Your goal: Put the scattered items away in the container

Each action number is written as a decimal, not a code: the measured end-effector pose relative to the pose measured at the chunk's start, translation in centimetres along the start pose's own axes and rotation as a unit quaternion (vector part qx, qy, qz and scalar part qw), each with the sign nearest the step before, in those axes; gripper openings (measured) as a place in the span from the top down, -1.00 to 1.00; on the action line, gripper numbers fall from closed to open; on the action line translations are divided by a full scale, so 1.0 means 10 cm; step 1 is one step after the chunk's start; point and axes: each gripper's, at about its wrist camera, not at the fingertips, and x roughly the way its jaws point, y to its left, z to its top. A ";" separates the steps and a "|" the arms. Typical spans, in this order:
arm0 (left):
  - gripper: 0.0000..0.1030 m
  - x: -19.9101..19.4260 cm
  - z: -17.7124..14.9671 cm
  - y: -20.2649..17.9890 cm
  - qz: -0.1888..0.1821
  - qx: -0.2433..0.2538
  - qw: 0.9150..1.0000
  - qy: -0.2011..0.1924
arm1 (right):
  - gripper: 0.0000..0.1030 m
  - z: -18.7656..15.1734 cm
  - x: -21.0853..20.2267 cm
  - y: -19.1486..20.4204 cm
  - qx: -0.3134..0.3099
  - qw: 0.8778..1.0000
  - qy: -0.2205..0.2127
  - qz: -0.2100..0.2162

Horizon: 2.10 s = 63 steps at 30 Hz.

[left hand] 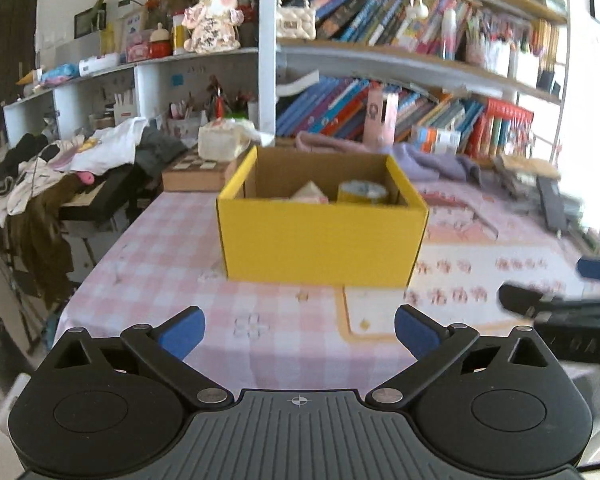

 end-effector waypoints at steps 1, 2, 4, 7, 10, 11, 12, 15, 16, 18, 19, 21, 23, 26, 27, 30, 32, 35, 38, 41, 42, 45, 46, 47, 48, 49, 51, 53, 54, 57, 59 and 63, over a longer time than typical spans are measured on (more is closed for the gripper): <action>-0.99 0.01 -0.03 -0.03 -0.001 0.007 1.000 0.008 | -0.95 -0.02 -0.02 -0.02 0.003 1.000 0.003 -0.004; -0.99 0.02 -0.06 -0.05 -0.005 0.012 1.000 0.016 | -0.95 -0.04 -0.04 -0.04 0.006 1.000 0.005 -0.007; -0.99 0.01 -0.08 -0.08 -0.015 0.018 1.000 0.020 | -0.96 -0.09 -0.07 -0.08 0.013 1.000 0.009 -0.011; -1.00 0.00 -0.08 -0.14 -0.018 0.026 0.999 0.017 | -0.96 -0.13 -0.09 -0.13 0.017 1.000 0.019 -0.013; -1.00 -0.01 -0.09 -0.20 -0.026 0.028 0.999 0.019 | -0.97 -0.16 -0.11 -0.17 0.016 0.999 0.027 -0.017; -1.00 -0.01 -0.10 -0.22 -0.028 0.027 0.999 0.020 | -0.98 -0.17 -0.13 -0.19 0.015 0.999 0.029 -0.018; -1.00 0.00 -0.11 -0.24 -0.030 0.027 0.999 0.024 | -1.00 -0.19 -0.14 -0.20 0.014 0.999 0.031 -0.020; -1.00 0.01 -0.14 -0.31 -0.037 0.030 0.998 0.038 | -1.00 -0.23 -0.15 -0.23 0.012 0.999 0.045 -0.021; -1.00 0.01 -0.14 -0.32 -0.038 0.030 0.998 0.041 | -1.00 -0.24 -0.15 -0.24 0.013 0.998 0.050 -0.022; -1.00 0.02 -0.16 -0.34 -0.037 0.031 0.998 0.048 | -1.00 -0.27 -0.15 -0.26 0.016 0.998 0.057 -0.021; -1.00 0.03 -0.17 -0.34 -0.036 0.031 0.997 0.053 | -1.00 -0.29 -0.15 -0.27 0.018 0.998 0.060 -0.020; -1.00 0.05 -0.19 -0.36 -0.032 0.029 0.997 0.065 | -1.00 -0.31 -0.15 -0.29 0.022 0.997 0.068 -0.020; -1.00 0.06 -0.20 -0.36 -0.030 0.027 0.996 0.073 | -1.00 -0.33 -0.15 -0.32 0.027 0.997 0.075 -0.021; -1.00 0.07 -0.21 -0.36 -0.031 0.025 0.996 0.079 | -1.00 -0.35 -0.16 -0.35 0.031 0.996 0.080 -0.022; -1.00 0.07 -0.21 -0.37 -0.033 0.026 0.996 0.081 | -1.00 -0.35 -0.16 -0.36 0.032 0.996 0.081 -0.023; -1.00 0.07 -0.21 -0.40 -0.036 0.030 0.996 0.082 | -1.00 -0.34 -0.18 -0.39 0.036 0.996 0.080 -0.025; -1.00 0.07 -0.22 -0.42 -0.036 0.032 0.995 0.084 | -1.00 -0.35 -0.18 -0.39 0.036 0.996 0.080 -0.025; -1.00 0.09 -0.22 -0.43 -0.033 0.034 0.995 0.089 | -1.00 -0.36 -0.18 -0.41 0.037 0.996 0.081 -0.025; -1.00 0.09 -0.22 -0.43 -0.032 0.034 0.995 0.092 | -1.00 -0.36 -0.18 -0.42 0.039 0.995 0.083 -0.024; -1.00 0.10 -0.22 -0.43 -0.030 0.035 0.995 0.092 | -1.00 -0.37 -0.18 -0.42 0.039 0.995 0.083 -0.025; -1.00 0.09 -0.22 -0.43 -0.028 0.036 0.995 0.090 | -1.00 -0.37 -0.18 -0.42 0.038 0.996 0.083 -0.025; -1.00 0.08 -0.21 -0.44 -0.025 0.038 0.995 0.084 | -1.00 -0.37 -0.18 -0.42 0.038 0.996 0.082 -0.024; -1.00 0.07 -0.21 -0.44 -0.025 0.038 0.995 0.083 | -1.00 -0.37 -0.18 -0.43 0.038 0.996 0.081 -0.024; -1.00 0.07 -0.21 -0.44 -0.024 0.038 0.996 0.082 | -1.00 -0.37 -0.18 -0.43 0.038 0.996 0.081 -0.024; -1.00 0.07 -0.21 -0.43 -0.025 0.037 0.996 0.081 | -1.00 -0.38 -0.18 -0.43 0.038 0.996 0.080 -0.024; -1.00 0.07 -0.20 -0.43 -0.026 0.036 0.996 0.081 | -1.00 -0.37 -0.18 -0.43 0.038 0.996 0.079 -0.025; -1.00 0.07 -0.20 -0.42 -0.028 0.034 0.996 0.082 | -1.00 -0.37 -0.18 -0.42 0.038 0.996 0.079 -0.026; -1.00 0.07 -0.20 -0.42 -0.031 0.032 0.995 0.084 | -1.00 -0.36 -0.17 -0.42 0.038 0.996 0.080 -0.025; -1.00 0.07 -0.20 -0.42 -0.032 0.032 0.995 0.084 | -1.00 -0.36 -0.17 -0.43 0.038 0.996 0.080 -0.025; -1.00 0.08 -0.20 -0.43 -0.034 0.032 0.995 0.085 | -1.00 -0.36 -0.17 -0.42 0.038 0.996 0.080 -0.025; -1.00 0.08 -0.20 -0.43 -0.035 0.032 0.995 0.084 | -1.00 -0.36 -0.17 -0.42 0.038 0.996 0.081 -0.025; -1.00 0.08 -0.20 -0.43 -0.036 0.031 0.995 0.085 | -1.00 -0.36 -0.17 -0.42 0.038 0.996 0.080 -0.026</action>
